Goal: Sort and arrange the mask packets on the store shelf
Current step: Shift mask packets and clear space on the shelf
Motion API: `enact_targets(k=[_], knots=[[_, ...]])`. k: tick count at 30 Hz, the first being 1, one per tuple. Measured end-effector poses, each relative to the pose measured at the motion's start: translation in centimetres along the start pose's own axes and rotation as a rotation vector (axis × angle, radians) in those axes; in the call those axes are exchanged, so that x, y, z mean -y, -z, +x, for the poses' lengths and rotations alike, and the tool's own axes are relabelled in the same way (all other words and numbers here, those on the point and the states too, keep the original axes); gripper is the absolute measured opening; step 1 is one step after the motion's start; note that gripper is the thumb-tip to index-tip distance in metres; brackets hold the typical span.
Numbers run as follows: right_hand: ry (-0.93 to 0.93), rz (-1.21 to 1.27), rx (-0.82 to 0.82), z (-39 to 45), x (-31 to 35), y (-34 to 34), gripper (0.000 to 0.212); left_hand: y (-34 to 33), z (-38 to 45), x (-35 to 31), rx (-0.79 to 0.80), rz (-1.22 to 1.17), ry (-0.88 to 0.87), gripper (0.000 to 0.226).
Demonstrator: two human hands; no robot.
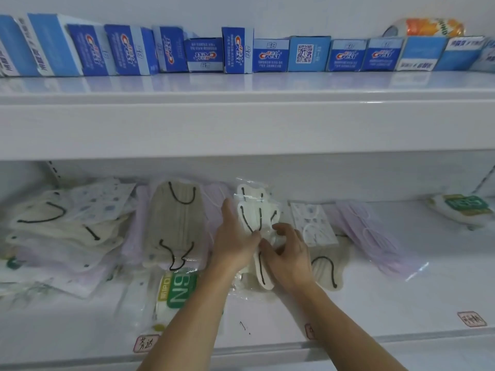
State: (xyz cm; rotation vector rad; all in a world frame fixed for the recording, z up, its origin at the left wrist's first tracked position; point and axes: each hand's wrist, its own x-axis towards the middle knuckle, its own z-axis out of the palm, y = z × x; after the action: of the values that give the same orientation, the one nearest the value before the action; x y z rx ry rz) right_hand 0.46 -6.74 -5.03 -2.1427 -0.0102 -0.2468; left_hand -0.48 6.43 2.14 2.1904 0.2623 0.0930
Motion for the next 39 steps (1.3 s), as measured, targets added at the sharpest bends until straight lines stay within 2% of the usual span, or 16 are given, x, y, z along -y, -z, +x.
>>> enact_targets(k=[1,5,8,10,12,13,18,21,24,26,29,31,33,34,36,39], knots=[[0.004,0.011,-0.004,0.0,-0.1,0.0,0.048,-0.4,0.0,0.3,-0.008,-0.011,-0.012,0.071],[-0.007,0.135,-0.049,0.0,-0.1,0.0,0.059,-0.9,0.0,1.5,-0.073,-0.159,-0.067,0.019],[-0.076,0.346,-0.037,0.1,-0.5,-0.1,0.068,-0.4,0.0,2.4,-0.082,-0.464,-0.014,0.017],[-0.079,0.39,0.009,0.0,-0.9,-0.3,0.056,-0.1,0.2,2.9,-0.024,-0.684,0.045,0.03],[-0.011,0.321,0.013,-0.4,-0.4,-0.1,0.023,-0.1,0.3,3.4,0.053,-0.814,0.093,0.036],[0.019,0.302,0.007,-0.5,-0.1,0.1,0.014,-0.2,0.2,3.5,0.081,-0.81,0.103,0.036],[0.058,0.23,-0.142,-0.2,-0.3,0.7,0.024,-1.7,-1.1,5.1,0.127,-0.604,0.129,0.054],[0.028,0.223,-0.235,-0.1,-0.3,0.8,0.025,-3.0,-1.5,5.4,0.021,-0.436,0.09,0.056],[-0.007,0.289,-0.308,-0.2,0.4,2.2,0.019,-3.6,-1.6,4.2,-0.06,-0.499,0.007,0.059],[-0.027,0.322,-0.34,0.1,0.5,4.1,0.024,-3.8,-1.6,4.1,-0.053,-0.478,-0.084,0.065],[-0.083,0.37,-0.312,0.3,-0.4,7.0,0.024,-3.8,-2.3,3.6,-0.073,-0.306,-0.306,0.058],[-0.141,0.386,-0.321,0.3,-1.8,8.5,0.02,-3.7,-2.5,3.5,-0.197,-0.205,-0.446,0.052],[-0.176,0.362,-0.305,0.0,-3.4,9.4,0.016,-4.1,-2.2,3.8,-0.368,0.038,-0.561,0.05],[-0.183,0.336,-0.281,-0.2,-4.1,9.5,0.016,-4.3,-1.8,3.9,-0.391,0.198,-0.542,0.055],[-0.18,0.284,-0.233,-0.5,-5.4,9.5,0.014,-5.0,-0.9,4.1,-0.316,0.478,-0.396,0.079],[-0.174,0.276,-0.214,-0.2,-5.7,10.1,0.015,-6.3,-0.4,3.5,-0.214,0.68,-0.312,0.106]])
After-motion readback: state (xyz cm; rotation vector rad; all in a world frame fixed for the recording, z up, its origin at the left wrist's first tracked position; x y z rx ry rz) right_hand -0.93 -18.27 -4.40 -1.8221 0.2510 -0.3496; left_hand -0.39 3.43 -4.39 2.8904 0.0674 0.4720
